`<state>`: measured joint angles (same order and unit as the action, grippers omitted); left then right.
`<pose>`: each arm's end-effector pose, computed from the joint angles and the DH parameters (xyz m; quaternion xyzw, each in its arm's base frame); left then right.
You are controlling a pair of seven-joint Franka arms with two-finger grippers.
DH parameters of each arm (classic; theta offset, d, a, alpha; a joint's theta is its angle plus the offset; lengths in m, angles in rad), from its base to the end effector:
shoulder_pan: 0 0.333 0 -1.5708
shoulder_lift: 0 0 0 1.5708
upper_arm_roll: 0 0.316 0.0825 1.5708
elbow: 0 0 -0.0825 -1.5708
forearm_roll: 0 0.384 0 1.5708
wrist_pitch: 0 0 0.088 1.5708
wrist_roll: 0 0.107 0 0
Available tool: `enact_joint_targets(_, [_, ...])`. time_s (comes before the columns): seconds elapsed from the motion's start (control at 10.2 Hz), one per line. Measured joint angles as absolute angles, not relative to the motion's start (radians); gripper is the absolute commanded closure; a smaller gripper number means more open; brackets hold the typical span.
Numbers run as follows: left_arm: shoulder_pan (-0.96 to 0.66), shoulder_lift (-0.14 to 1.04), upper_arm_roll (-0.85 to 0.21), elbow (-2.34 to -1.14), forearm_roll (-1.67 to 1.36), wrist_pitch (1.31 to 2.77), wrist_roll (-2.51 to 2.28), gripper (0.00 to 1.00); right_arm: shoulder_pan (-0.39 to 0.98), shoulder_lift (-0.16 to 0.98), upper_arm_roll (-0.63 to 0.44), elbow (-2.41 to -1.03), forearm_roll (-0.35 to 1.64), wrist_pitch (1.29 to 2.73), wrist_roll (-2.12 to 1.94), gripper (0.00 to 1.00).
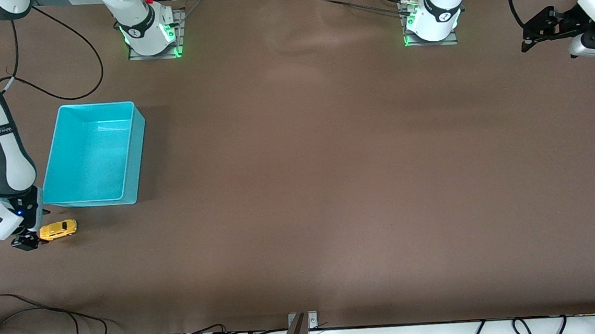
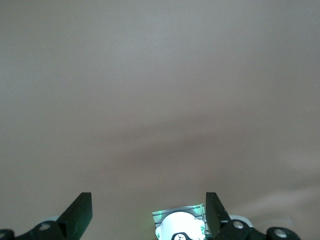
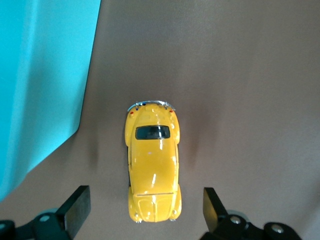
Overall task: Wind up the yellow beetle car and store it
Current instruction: 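Lower the right gripper onto the yellow car and close it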
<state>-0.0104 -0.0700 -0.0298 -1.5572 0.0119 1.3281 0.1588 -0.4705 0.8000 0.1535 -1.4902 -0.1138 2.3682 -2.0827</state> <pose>0.5055 -0.0195 0.6487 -0.9920 0.0979 0.0797 0.0022 0.6814 -0.2456 0.2081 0.6237 0.7803 0.0276 0.0367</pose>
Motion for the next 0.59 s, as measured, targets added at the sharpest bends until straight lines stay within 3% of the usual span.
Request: enact_joint_targets(0.59, [-0.012, -0.070, -0.030, -1.557, 0.012, 1.328, 0.158, 0.00, -0.471, 0.819, 0.154, -1.492, -0.113, 2.368, -2.125, 0.00])
